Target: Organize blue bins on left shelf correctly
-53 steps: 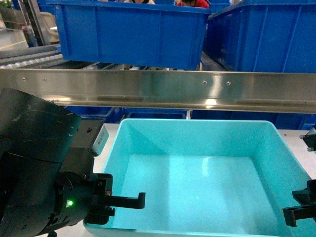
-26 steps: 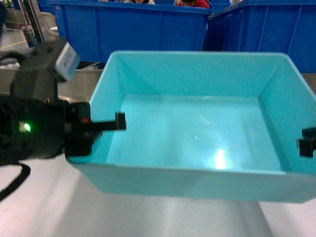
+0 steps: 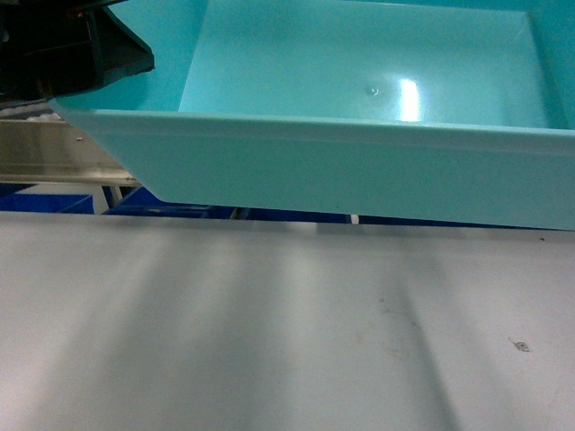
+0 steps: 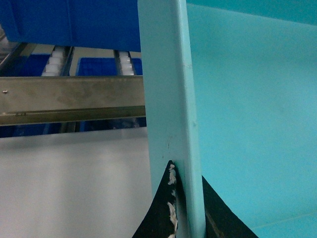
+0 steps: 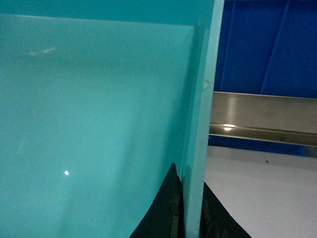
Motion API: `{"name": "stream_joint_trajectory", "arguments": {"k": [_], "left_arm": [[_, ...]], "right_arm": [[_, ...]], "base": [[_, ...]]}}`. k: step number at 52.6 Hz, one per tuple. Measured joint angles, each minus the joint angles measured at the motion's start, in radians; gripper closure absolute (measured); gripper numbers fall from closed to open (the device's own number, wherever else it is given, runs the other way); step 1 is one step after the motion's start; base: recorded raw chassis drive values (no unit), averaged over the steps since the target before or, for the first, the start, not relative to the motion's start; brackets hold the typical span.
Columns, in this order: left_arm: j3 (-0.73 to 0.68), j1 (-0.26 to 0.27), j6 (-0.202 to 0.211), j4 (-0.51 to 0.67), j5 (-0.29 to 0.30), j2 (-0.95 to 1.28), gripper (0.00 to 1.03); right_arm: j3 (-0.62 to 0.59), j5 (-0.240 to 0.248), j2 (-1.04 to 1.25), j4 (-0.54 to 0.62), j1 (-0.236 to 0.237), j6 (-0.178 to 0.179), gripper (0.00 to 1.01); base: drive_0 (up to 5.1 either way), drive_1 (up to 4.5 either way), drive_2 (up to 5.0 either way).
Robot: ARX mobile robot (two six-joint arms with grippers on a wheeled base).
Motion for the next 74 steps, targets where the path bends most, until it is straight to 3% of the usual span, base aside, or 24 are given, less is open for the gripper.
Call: {"name": "stream_joint_trajectory", "arguments": {"k": [36, 74], "left_arm": [[0.0, 0.0, 0.0, 0.002, 0.0, 0.0, 1.01], [0.0, 0.0, 0.0, 0.0, 0.0, 0.0, 1.01]], "right_arm": [[0.0, 0.0, 0.0, 0.001, 0.0, 0.002, 0.99], [0.0, 0.0, 0.0, 0.001, 0.0, 0.002, 0.99]], "base": [[-4.7, 0.76, 3.8], [-4.8, 3.34, 1.5]]}}
